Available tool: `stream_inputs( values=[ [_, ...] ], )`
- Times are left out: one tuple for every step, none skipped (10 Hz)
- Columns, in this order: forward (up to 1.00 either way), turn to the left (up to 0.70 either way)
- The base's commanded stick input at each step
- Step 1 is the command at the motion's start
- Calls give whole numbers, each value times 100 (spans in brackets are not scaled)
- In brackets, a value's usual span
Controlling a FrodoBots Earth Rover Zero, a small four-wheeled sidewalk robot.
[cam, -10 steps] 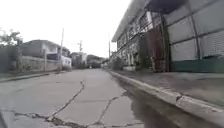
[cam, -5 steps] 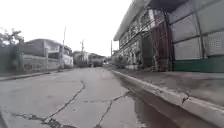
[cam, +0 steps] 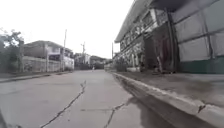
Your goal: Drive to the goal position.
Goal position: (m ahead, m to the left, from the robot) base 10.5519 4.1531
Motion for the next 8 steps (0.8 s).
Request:
stream_inputs(
  values=[
    [70, 0],
    [70, 0],
    [70, 0],
    [70, 0],
    [70, 0],
    [70, 0],
    [70, 0],
    [70, 0]
  ],
)
